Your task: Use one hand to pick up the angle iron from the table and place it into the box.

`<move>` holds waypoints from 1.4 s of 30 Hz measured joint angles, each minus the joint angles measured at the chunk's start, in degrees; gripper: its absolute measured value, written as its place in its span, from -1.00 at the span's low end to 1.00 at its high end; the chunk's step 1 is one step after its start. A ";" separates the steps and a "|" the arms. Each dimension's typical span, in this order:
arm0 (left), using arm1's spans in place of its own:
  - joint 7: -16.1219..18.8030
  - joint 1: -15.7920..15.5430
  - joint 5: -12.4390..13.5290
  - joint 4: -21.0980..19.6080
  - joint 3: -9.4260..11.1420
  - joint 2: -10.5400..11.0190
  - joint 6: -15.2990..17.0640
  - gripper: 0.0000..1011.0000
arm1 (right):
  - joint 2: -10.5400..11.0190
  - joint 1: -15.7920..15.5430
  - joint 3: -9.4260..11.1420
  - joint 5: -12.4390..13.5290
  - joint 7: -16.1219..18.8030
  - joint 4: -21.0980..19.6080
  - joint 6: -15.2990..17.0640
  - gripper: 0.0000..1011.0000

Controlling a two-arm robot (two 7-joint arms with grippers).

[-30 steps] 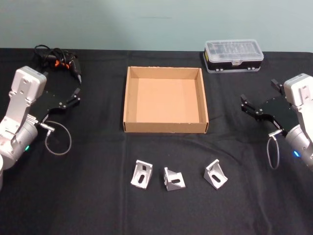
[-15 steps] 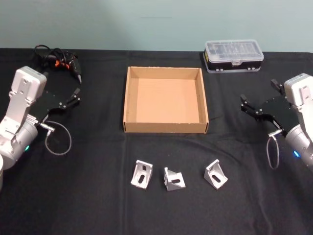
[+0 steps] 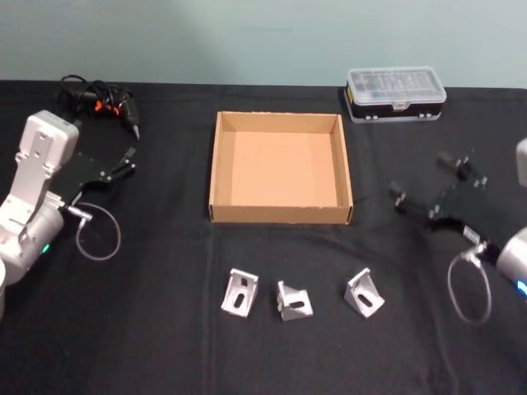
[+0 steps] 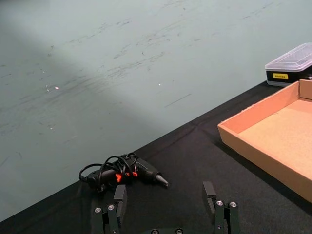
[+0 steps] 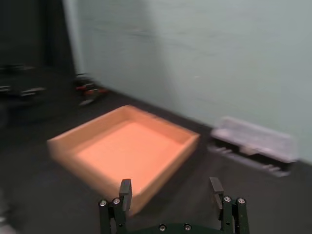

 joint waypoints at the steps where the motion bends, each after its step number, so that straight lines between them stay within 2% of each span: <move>1: 0.00 0.00 0.00 0.00 0.00 0.00 0.00 1.00 | 1.44 -1.99 0.56 1.64 1.94 -2.29 0.79 0.98; 7: 0.00 0.00 0.00 0.00 0.00 0.00 0.00 1.00 | 5.23 -7.25 1.91 5.35 7.18 -8.35 3.29 0.98; 10: 0.00 0.00 0.00 0.00 0.00 0.00 0.00 1.00 | 6.10 -8.58 2.35 6.13 8.46 -9.81 4.79 0.98; 18: 0.00 0.00 0.00 0.00 0.00 0.00 0.00 1.00 | 7.14 -10.60 2.18 6.13 10.09 -11.64 8.31 0.98; 21: 0.00 0.00 0.00 0.00 0.00 0.00 0.00 1.00 | 7.16 -10.91 1.85 5.74 10.08 -11.99 10.71 0.98; 24: 0.00 0.00 0.00 0.00 0.00 0.00 0.00 1.00 | 6.63 -10.77 1.53 5.73 9.99 -12.04 13.35 0.98; 27: 0.00 0.00 0.00 0.00 0.00 0.00 0.00 1.00 | 5.01 -9.79 0.97 5.75 8.56 -11.92 17.89 0.98; 33: 0.00 0.00 0.00 0.00 0.00 0.00 0.00 1.00 | 2.05 -8.05 -0.04 5.12 5.71 -11.69 24.15 0.98; 37: 0.00 0.00 0.00 0.00 0.00 0.00 0.00 1.00 | 0.17 -6.90 -0.74 4.60 4.56 -11.32 27.21 0.98; 42: 0.00 0.00 0.00 0.00 0.00 0.00 0.00 1.00 | -1.78 -5.60 -1.81 3.35 3.77 -10.66 29.20 0.98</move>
